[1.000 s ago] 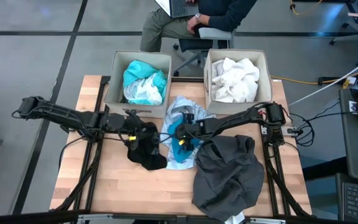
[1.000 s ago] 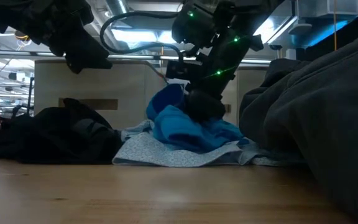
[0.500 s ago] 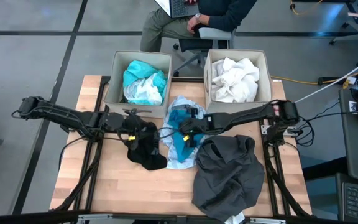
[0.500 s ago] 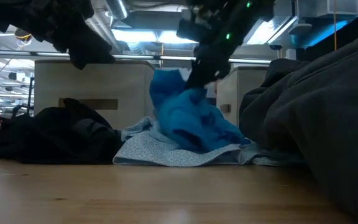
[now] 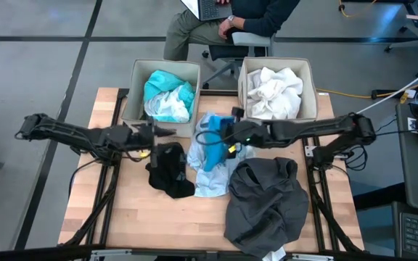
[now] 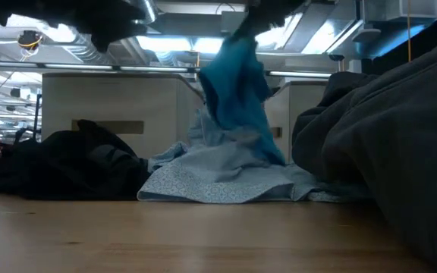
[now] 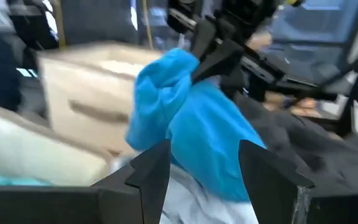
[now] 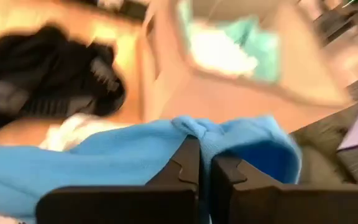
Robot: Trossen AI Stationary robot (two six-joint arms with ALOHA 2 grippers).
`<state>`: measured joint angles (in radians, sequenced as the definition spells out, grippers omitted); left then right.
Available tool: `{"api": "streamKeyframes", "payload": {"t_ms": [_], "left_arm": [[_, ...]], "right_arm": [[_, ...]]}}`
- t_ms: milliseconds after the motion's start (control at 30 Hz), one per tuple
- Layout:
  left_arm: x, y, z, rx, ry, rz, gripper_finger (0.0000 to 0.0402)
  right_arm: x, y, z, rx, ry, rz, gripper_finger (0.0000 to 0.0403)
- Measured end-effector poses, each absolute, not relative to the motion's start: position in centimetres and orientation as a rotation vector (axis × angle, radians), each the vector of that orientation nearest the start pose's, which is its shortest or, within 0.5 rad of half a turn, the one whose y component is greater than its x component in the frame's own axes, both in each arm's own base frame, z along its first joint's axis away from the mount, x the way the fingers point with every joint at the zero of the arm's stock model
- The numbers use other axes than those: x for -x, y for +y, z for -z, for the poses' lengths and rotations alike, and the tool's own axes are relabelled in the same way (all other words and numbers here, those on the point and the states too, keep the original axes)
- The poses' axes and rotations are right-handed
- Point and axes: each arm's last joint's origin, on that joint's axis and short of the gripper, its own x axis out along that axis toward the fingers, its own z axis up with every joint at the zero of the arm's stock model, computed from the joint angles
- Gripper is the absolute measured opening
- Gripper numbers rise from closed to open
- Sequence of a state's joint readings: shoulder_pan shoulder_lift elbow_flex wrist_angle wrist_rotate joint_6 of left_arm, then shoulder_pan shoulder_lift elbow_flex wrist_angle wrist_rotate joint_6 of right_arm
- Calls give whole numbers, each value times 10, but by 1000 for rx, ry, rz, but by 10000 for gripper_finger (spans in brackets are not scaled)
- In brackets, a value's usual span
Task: Sort clothes
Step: Put the blue shorts into the left laundry organizer
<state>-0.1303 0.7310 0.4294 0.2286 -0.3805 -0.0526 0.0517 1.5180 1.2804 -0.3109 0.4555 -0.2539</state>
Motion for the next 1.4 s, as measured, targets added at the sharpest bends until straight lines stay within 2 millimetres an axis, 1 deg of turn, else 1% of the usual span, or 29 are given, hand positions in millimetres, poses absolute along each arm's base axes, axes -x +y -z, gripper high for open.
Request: {"api": "streamKeyframes", "payload": {"t_ms": [167,300,400,467,633,767,867,967,1067,1167,1267,1400], "left_arm": [[-168,-9,-267,-51,-20,-348,180],[-166,-6,-278,-103,-106,-454,180],[-165,-4,-281,-126,-120,-524,180],[-165,-4,-280,-145,-108,-542,180],[-165,-4,-280,-163,-101,-544,180],[-165,-4,-279,-170,-85,-542,180],[-165,-4,-278,-172,-77,-542,180],[-165,-4,-278,-169,-78,-542,180],[-165,-4,-277,-170,-73,-541,180],[-166,-4,-276,-177,-56,-539,180],[-166,-4,-274,-182,-45,-538,180],[-166,-4,-273,-192,-27,-537,180]], "right_arm": [[-335,3,-347,447,411,369,12],[-338,-3,-363,573,288,399,12],[-339,-12,-375,658,198,428,13],[-340,-19,-381,668,132,439,13],[-336,-47,-399,651,-34,503,13],[-335,-74,-414,621,-93,541,13],[-342,-96,-424,574,-136,538,13],[-353,-114,-431,526,-181,508,14],[-369,-129,-433,489,-210,479,14],[-388,-140,-428,477,-210,459,14],[-409,-148,-415,475,-192,454,14],[-432,-155,-389,466,-120,432,15]]}}
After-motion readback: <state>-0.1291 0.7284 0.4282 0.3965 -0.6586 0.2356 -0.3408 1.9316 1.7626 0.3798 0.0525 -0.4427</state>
